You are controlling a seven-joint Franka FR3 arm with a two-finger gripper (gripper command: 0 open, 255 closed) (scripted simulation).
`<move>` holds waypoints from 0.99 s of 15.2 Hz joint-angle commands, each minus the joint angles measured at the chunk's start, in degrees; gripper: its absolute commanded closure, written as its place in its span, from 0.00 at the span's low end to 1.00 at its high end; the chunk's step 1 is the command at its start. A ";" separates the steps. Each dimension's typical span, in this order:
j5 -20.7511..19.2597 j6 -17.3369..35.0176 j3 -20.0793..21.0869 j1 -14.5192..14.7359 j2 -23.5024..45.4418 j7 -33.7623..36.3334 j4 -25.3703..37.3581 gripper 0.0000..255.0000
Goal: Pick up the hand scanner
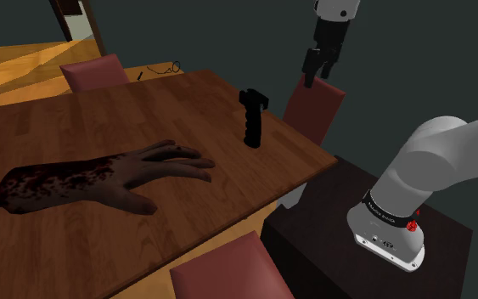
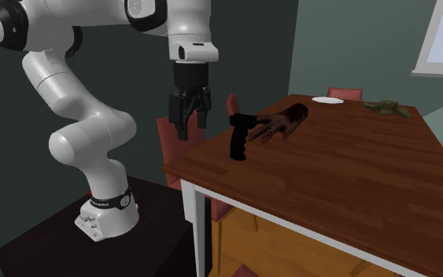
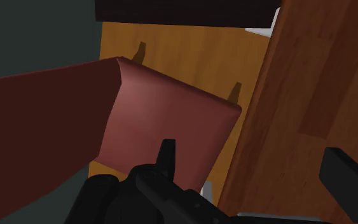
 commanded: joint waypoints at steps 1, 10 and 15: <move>0.00 0.00 0.00 0.00 0.00 0.00 0.00 0.00; 6.38 1.17 9.84 4.37 8.11 10.60 7.35 0.00; 8.28 1.86 15.10 5.92 14.24 16.50 13.38 0.00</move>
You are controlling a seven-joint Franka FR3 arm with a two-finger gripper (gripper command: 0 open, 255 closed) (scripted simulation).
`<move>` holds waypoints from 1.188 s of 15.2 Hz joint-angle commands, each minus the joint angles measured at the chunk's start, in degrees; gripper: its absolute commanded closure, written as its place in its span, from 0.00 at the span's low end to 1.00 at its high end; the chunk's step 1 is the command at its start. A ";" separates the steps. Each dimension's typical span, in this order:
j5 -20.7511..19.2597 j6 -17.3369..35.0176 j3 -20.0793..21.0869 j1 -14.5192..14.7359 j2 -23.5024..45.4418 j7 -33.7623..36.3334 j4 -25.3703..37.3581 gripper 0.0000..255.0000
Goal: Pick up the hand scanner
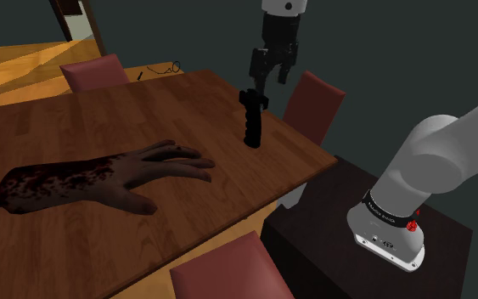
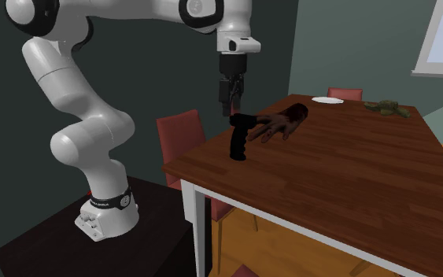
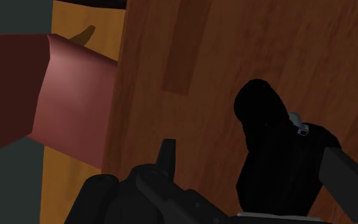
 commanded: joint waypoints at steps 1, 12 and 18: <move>0.54 0.76 2.12 0.51 2.66 2.39 2.17 0.00; 1.10 6.68 3.75 0.98 4.09 3.40 -2.19 0.00; 1.11 6.65 3.73 0.98 4.06 3.39 -2.20 1.00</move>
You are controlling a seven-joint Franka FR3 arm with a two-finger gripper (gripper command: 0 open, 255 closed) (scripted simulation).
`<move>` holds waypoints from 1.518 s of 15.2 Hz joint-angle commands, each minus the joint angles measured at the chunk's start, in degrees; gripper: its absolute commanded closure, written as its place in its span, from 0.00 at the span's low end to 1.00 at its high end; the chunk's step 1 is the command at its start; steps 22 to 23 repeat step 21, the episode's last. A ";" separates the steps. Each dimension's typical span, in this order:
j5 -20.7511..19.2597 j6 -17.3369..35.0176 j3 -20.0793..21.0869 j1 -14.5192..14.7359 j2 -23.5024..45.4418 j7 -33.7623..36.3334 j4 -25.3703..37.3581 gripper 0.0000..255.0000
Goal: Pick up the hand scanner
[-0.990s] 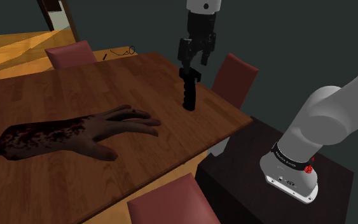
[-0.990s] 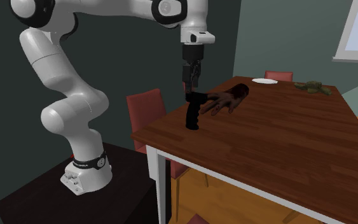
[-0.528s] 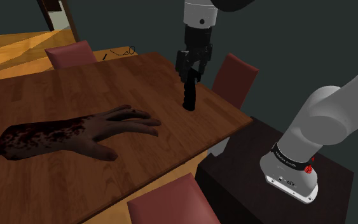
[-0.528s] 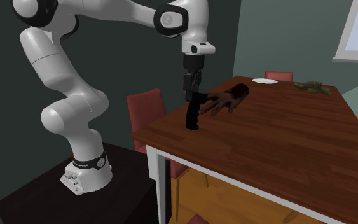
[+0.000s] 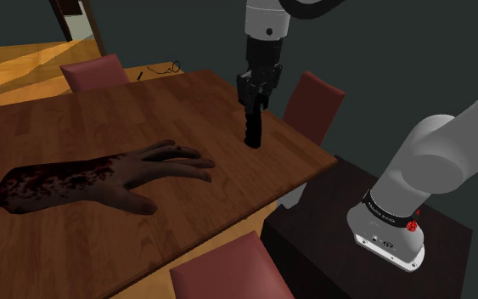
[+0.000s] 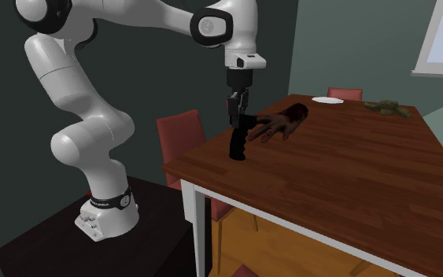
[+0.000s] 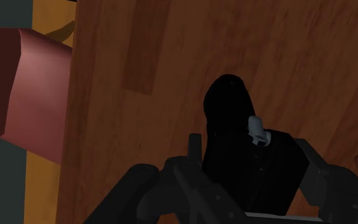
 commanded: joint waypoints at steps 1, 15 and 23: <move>-0.03 -0.01 -0.01 -0.01 0.02 0.01 -0.02 1.00; -0.68 -8.40 -0.88 -0.41 0.11 0.25 8.45 1.00; -0.96 -11.53 -1.12 -0.58 0.53 0.40 12.00 1.00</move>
